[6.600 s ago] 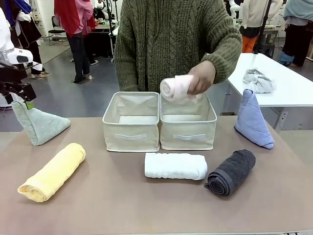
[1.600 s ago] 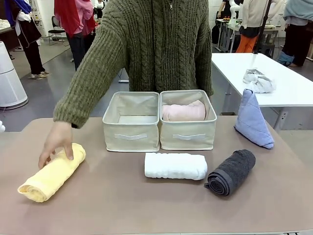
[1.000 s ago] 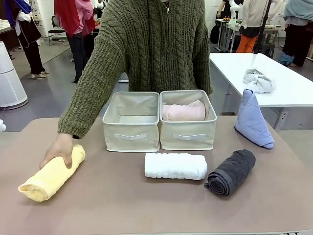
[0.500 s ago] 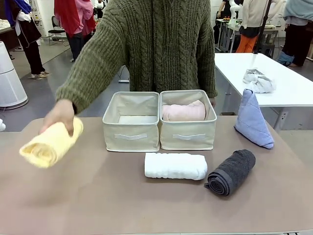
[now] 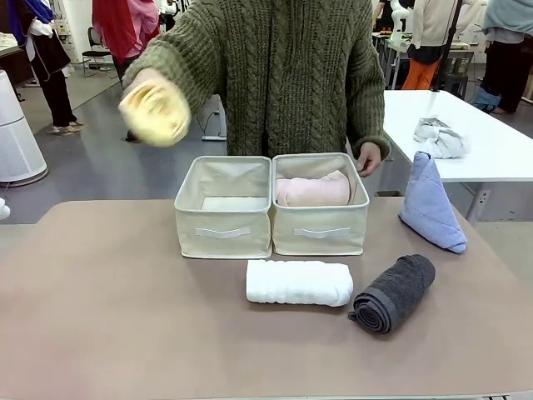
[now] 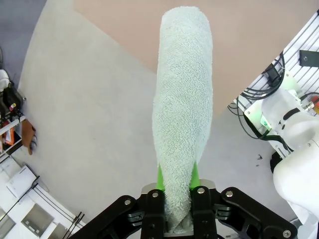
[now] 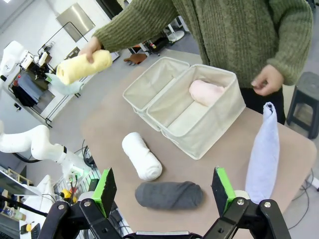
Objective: Sort the towels based on their folding style.
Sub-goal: Pick up one triangle-folded towel and place it in the left Fabric basket.
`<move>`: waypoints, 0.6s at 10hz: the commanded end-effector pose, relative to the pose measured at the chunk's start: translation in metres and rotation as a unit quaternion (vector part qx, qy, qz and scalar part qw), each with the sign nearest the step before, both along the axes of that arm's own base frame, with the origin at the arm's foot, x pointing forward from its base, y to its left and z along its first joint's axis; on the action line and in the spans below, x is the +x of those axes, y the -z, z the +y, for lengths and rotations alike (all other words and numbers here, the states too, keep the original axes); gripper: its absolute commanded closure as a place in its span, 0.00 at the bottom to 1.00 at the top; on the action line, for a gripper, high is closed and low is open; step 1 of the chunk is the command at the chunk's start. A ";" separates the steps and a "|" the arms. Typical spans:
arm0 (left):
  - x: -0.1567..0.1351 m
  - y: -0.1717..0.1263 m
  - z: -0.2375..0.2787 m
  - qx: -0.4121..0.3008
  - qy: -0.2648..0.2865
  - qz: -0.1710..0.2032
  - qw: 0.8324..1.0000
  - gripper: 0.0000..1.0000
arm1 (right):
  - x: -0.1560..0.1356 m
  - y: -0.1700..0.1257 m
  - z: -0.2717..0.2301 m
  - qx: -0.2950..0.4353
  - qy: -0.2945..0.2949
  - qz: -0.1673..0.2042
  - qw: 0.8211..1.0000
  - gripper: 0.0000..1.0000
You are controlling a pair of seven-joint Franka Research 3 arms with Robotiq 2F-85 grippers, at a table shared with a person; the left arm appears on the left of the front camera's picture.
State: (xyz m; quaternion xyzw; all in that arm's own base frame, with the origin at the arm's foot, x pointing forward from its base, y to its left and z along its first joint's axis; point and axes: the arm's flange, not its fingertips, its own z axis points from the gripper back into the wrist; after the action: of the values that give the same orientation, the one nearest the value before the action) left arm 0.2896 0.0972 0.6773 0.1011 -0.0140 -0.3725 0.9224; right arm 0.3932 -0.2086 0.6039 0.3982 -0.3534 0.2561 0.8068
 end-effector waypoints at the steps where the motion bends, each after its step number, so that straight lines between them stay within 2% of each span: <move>1: 0.013 -0.009 -0.023 0.018 0.014 -0.024 0.999 0.82 | 0.000 0.001 0.000 0.005 -0.005 -0.007 1.000 0.00; 3: 0.040 -0.045 -0.080 0.027 0.075 -0.053 0.995 0.82 | 0.000 0.001 0.000 0.005 -0.005 -0.007 1.000 0.00; 5: 0.069 -0.081 -0.156 0.046 0.137 -0.059 0.988 0.82 | 0.000 0.001 0.000 0.005 -0.005 -0.007 1.000 0.00; 6: 0.083 -0.089 -0.188 0.053 0.152 -0.053 0.985 0.82 | 0.000 0.001 0.000 0.005 -0.005 -0.007 1.000 0.00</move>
State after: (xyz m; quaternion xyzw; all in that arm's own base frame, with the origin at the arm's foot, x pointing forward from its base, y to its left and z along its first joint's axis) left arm 0.3526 -0.0827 0.7471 0.1649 -0.0700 -0.5047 0.8445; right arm 0.3935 -0.2076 0.6045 0.3980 -0.3531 0.2572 0.8067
